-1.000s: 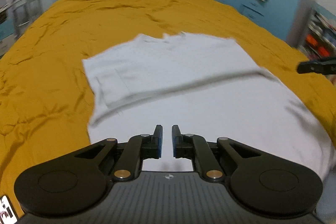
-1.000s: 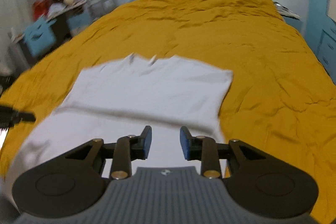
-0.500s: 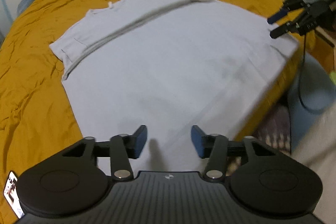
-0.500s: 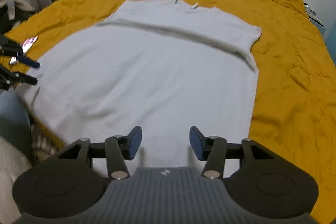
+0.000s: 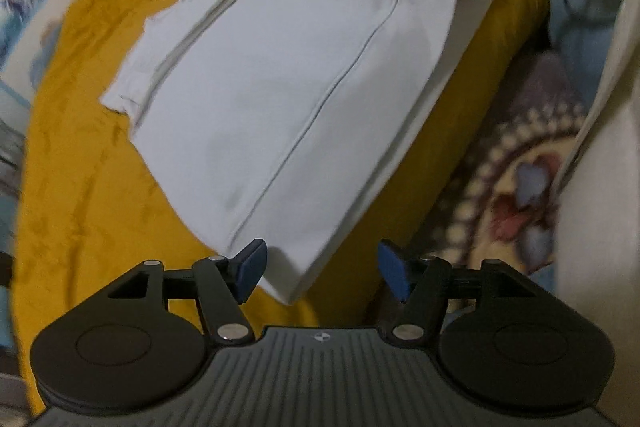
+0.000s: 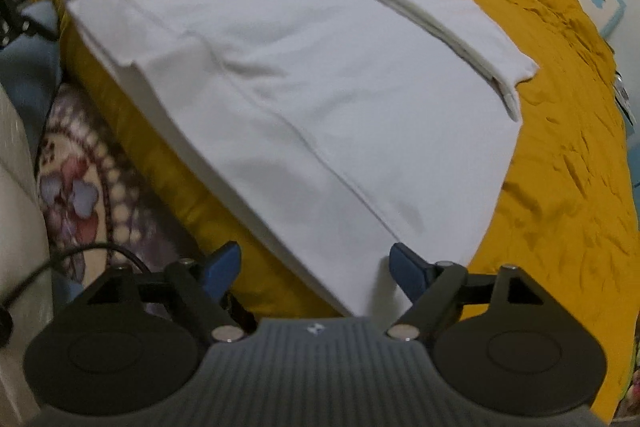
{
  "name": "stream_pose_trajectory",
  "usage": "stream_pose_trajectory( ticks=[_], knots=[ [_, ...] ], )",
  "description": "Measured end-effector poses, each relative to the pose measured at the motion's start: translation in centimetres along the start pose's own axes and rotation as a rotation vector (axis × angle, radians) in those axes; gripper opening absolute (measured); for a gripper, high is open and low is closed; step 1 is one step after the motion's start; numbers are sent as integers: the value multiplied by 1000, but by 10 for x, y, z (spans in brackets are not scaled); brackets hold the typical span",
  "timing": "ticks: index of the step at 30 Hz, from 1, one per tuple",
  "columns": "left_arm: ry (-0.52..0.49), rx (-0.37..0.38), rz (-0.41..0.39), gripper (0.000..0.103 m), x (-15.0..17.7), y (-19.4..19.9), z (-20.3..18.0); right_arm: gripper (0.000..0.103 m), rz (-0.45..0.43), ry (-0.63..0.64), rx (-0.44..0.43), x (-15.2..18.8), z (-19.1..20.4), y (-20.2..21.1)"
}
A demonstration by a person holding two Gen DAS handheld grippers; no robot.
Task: Fold small clothes
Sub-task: 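Grasp the hem with both grippers and lift it toward the collar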
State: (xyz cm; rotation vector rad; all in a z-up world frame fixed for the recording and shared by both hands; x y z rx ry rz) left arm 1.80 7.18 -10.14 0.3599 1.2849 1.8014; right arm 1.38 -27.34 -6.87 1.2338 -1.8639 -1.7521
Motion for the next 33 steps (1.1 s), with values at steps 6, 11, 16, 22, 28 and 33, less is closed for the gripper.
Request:
stream_pose_trajectory(
  ticks=[6,11,16,22,28,33],
  knots=[
    [-107,-123,2,75,-3,-14,-10,77,48,102,63,1,7,-16],
    [-165,-201,6,75,-5,-28,-18,77,87,236,145,5,17,-29],
    [-139,-245,0,60,-5,-30,-18,73,88,322,186,11,19,-33],
    [-42,-203,-42,13,-10,-13,-5,26,50,286,214,12,7,-21],
    [122,-165,-101,8,-21,12,20,1,-4,223,197,10,-3,2],
    [234,-185,-155,7,-34,31,37,0,-77,130,226,2,-15,24]
  ],
)
Point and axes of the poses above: each gripper's, at about its wrist camera, not at the fingertips, and y roughly against the way its jaws point, z to its left, x to its underside, the point moved 3 cm from there along -y, roughly the way its jaws point, and after that the axes turned 6 degrees about z, right-handed, at the moved point
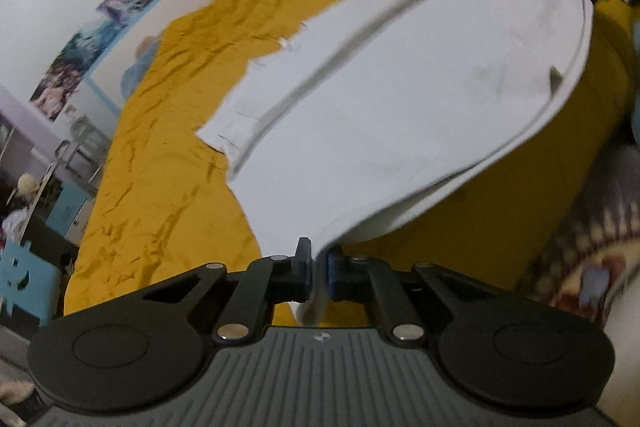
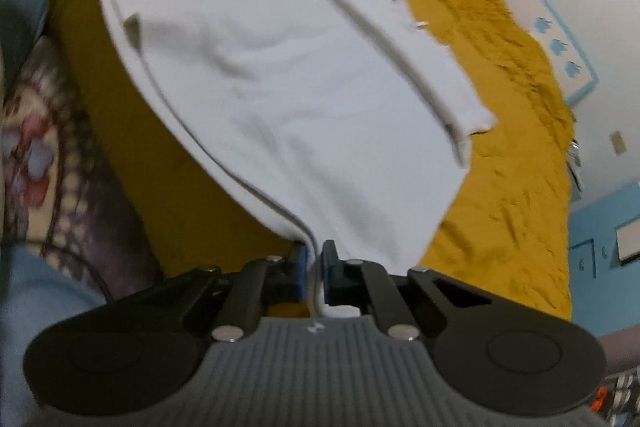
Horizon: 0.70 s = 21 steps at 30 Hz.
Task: Fold small clothes
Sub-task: 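Grasp the hem with both grippers and lift it toward the collar, then lay the hem over the collar with both grippers and release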
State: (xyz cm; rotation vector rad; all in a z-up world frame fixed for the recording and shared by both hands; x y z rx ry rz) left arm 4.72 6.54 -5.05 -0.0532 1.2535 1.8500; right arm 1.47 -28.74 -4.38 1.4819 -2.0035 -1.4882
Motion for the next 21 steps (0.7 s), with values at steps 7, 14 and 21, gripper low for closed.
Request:
stream_pose_trajectory(
  ticks=[7,14,21],
  knots=[
    [145,-49,-79,7,-36,5,37,0,-106,-181,68,-30,-48,19],
    [158,-147,-159,7,-84,-8,77,0,-196,-232,206,-83,-99,26],
    [124,-223,-192,7,-135,-38,118,0,-253,-207,315,-142,-149,23]
  ],
)
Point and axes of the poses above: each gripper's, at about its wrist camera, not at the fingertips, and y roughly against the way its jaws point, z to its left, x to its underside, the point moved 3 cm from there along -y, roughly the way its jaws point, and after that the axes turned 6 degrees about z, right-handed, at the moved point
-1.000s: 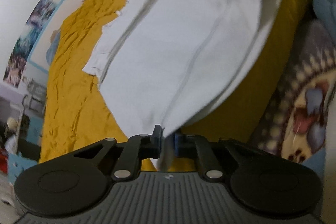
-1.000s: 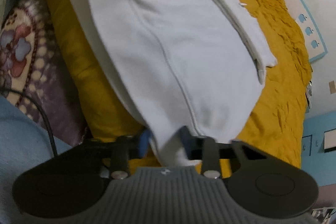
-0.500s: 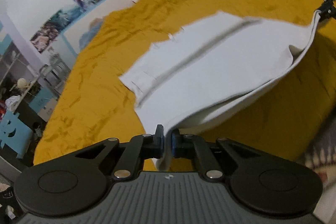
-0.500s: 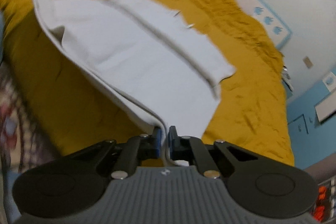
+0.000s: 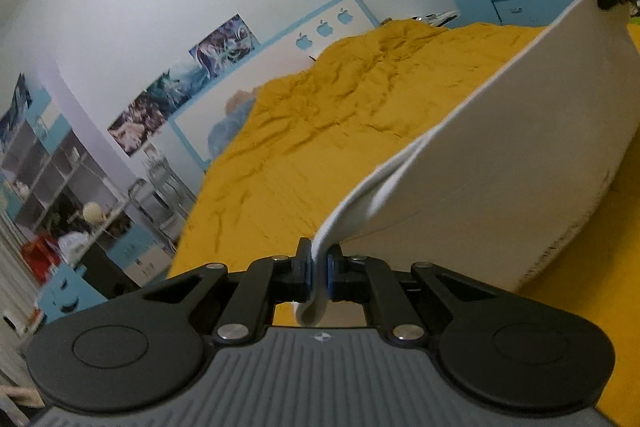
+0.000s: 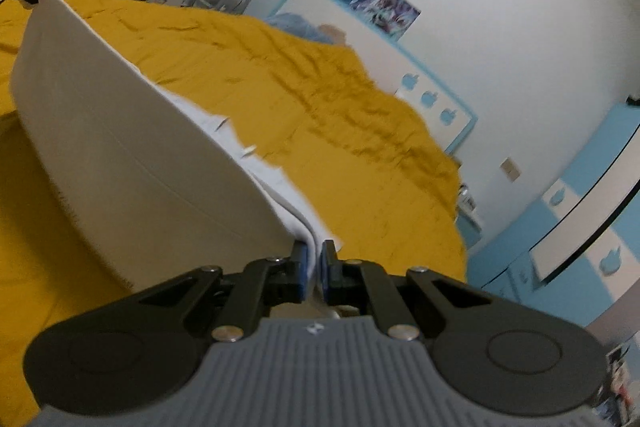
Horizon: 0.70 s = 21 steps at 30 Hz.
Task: Fold small clothes
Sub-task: 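Lay the hem over the collar with both grippers and release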
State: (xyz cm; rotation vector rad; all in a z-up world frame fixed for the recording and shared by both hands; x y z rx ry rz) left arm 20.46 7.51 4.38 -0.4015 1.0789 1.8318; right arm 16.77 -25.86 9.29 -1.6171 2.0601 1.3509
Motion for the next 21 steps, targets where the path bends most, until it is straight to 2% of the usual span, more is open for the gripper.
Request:
stream_pose_trajectory(
  ticks=[4,9,13,17,21],
  knots=[
    [-25,-24,3,7,-27,-42,10,0,-25,-3,24,-35,-21,-39],
    [-14,-42,22,7,-58,-97,21,0,-38,-2,44,-79,-49,-108],
    [-4,-47,53,7,-70,-137,23,0,-37,-22,42,-108,-68,-164],
    [28,-6,122,7,-69,-184,18,0,5,-54,-1,-121,-71,-232],
    [44,22,190,7,-57,-228,3,0,62,-69,-29,-113,-54,-298]
  ],
)
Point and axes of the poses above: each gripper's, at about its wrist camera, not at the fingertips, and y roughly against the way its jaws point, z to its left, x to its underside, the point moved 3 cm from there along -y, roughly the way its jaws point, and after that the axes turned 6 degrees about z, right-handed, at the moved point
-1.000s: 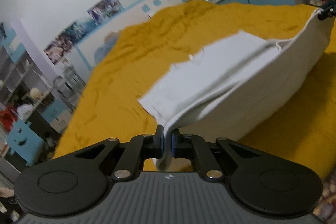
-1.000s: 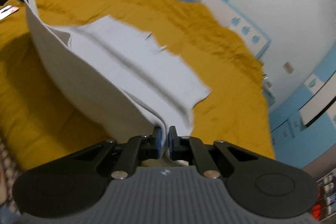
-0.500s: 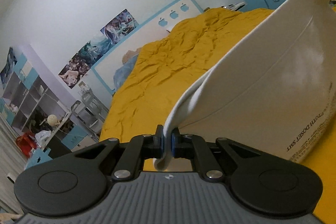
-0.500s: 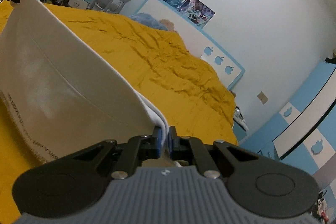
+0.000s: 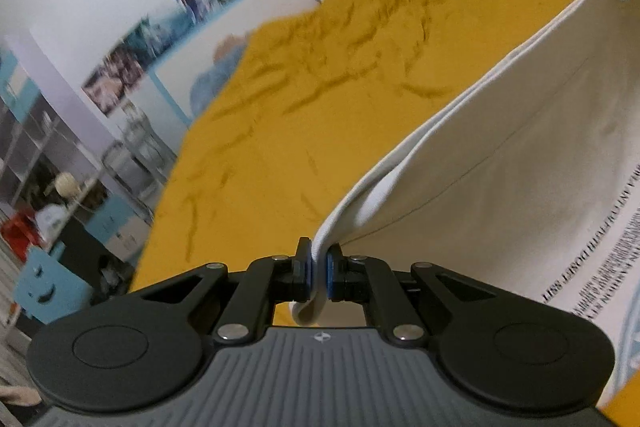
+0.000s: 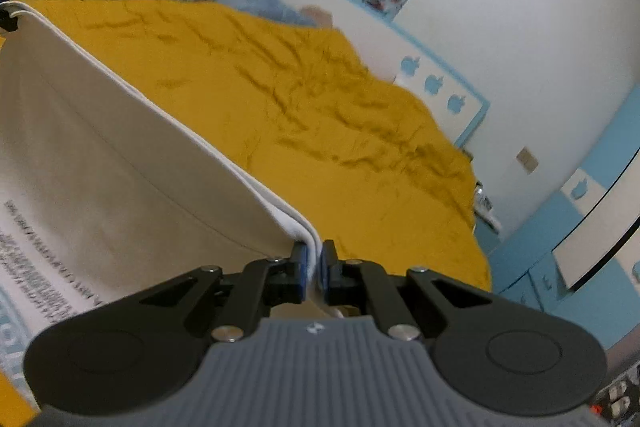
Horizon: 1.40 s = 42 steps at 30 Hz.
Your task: Fold small clothes
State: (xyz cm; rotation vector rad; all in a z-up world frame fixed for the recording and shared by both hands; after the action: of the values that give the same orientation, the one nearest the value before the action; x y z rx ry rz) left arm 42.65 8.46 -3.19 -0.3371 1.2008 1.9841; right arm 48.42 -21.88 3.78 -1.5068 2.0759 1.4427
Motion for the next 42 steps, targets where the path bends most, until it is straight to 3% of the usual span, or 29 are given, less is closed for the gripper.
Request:
stream_pose_trajectory(
  ticks=[5,11,12,13,14,16,19,25,29,32,37,40,42],
  knots=[
    [44,18,46,8,6,-30,-8,0,60,-5,-1,13,23,-57],
    [116,50,96,29,7,-58,-4,7,95,-80,32,29,34,-99],
    [134,38,95,29,9,-60,-1,22,101,-115,47,30,31,-106],
    [150,22,94,31,9,-62,2,42,104,-141,54,32,29,-107],
    [174,9,98,32,11,-61,7,51,104,-174,65,33,25,-110],
    [211,20,95,38,14,-60,16,55,92,-246,74,37,16,-108],
    [243,31,106,39,21,-56,28,55,109,-303,43,46,11,-104],
    [429,233,135,40,61,-28,53,55,187,-465,-131,79,2,-74],
    [485,329,169,41,93,-6,60,55,269,-591,-221,111,-1,-46],
    [594,399,196,48,121,10,67,57,318,-695,-269,139,-5,-24],
    [841,517,268,53,170,23,70,68,390,-929,-308,199,-11,8],
    [958,589,292,54,194,26,62,69,419,-1072,-318,235,-8,18],
    [1026,613,290,52,206,25,59,67,422,-1226,-373,262,-5,20]
  ],
)
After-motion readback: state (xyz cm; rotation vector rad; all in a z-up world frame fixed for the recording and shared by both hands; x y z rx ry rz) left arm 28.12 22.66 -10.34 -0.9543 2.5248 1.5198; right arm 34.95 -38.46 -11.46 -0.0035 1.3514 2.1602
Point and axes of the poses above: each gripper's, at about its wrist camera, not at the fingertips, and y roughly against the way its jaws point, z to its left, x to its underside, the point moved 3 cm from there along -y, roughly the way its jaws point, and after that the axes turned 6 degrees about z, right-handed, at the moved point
